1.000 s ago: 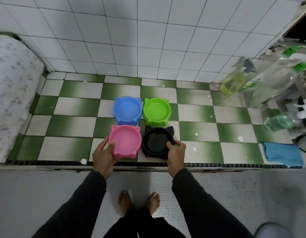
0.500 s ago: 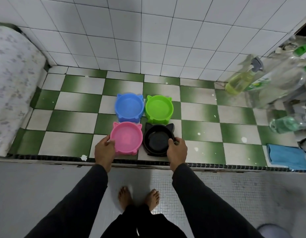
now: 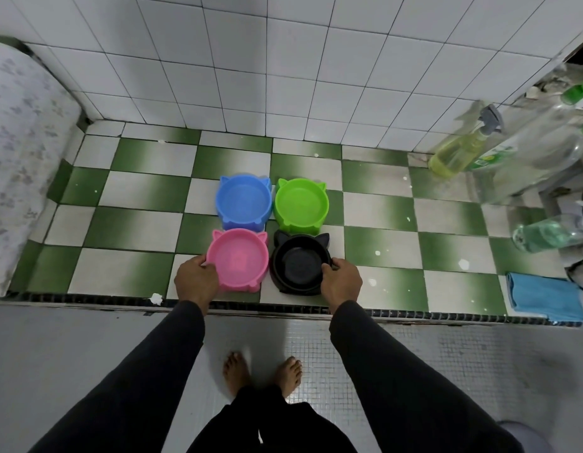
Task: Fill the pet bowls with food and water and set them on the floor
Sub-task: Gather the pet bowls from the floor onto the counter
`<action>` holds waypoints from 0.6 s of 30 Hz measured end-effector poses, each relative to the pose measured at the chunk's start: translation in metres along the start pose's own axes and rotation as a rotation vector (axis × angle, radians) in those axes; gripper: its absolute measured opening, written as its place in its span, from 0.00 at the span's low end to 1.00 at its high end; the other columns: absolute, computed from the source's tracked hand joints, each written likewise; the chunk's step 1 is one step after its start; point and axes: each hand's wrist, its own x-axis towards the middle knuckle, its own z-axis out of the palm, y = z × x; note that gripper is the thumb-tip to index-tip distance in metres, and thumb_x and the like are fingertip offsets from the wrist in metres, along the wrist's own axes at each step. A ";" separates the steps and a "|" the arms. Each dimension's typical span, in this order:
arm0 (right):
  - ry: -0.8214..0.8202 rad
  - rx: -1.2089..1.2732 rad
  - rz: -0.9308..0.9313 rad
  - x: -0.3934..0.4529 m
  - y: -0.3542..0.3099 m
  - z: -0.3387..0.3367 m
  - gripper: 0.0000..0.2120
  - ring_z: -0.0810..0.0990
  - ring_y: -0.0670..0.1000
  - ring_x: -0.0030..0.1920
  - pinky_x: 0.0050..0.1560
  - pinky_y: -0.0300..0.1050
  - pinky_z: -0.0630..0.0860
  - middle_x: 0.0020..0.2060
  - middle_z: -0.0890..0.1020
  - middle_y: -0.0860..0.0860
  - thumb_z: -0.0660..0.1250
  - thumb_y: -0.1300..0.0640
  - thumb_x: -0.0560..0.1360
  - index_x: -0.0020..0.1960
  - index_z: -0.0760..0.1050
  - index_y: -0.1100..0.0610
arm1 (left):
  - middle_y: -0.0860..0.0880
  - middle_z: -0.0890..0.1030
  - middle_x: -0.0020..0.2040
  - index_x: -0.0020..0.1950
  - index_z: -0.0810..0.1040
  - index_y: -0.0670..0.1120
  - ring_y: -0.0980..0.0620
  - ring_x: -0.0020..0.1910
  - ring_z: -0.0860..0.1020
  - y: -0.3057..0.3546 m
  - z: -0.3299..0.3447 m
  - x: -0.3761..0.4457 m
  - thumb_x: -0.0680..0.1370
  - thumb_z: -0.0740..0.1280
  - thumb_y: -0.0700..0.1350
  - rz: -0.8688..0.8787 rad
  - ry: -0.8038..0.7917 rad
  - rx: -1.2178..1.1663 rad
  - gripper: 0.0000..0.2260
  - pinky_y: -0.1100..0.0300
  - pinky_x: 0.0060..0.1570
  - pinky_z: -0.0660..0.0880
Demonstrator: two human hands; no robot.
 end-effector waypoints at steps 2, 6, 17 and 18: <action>-0.009 -0.017 -0.003 0.000 0.000 0.000 0.10 0.81 0.63 0.51 0.52 0.49 0.75 0.48 0.85 0.62 0.70 0.61 0.77 0.52 0.81 0.67 | 0.41 0.85 0.55 0.64 0.83 0.41 0.40 0.52 0.83 0.002 0.000 -0.001 0.80 0.62 0.35 -0.002 0.009 0.037 0.16 0.45 0.52 0.83; -0.036 -0.031 -0.001 0.000 -0.001 -0.001 0.10 0.81 0.63 0.53 0.55 0.50 0.76 0.50 0.84 0.62 0.69 0.63 0.77 0.55 0.80 0.68 | 0.41 0.85 0.51 0.57 0.84 0.37 0.45 0.45 0.80 0.003 0.000 -0.001 0.80 0.60 0.35 0.013 0.006 0.124 0.14 0.64 0.32 0.73; -0.210 -0.192 -0.095 -0.006 -0.003 -0.012 0.19 0.77 0.64 0.63 0.62 0.50 0.73 0.61 0.79 0.63 0.67 0.59 0.78 0.67 0.73 0.65 | 0.35 0.74 0.64 0.71 0.71 0.39 0.35 0.60 0.77 0.011 -0.009 -0.008 0.82 0.62 0.43 0.128 -0.145 0.434 0.18 0.39 0.58 0.80; -0.231 -0.224 -0.106 -0.007 -0.004 -0.014 0.21 0.75 0.64 0.65 0.64 0.51 0.72 0.64 0.77 0.63 0.67 0.58 0.78 0.69 0.71 0.65 | 0.35 0.72 0.65 0.72 0.70 0.40 0.35 0.61 0.76 0.012 -0.010 -0.010 0.82 0.62 0.44 0.141 -0.145 0.476 0.19 0.40 0.59 0.79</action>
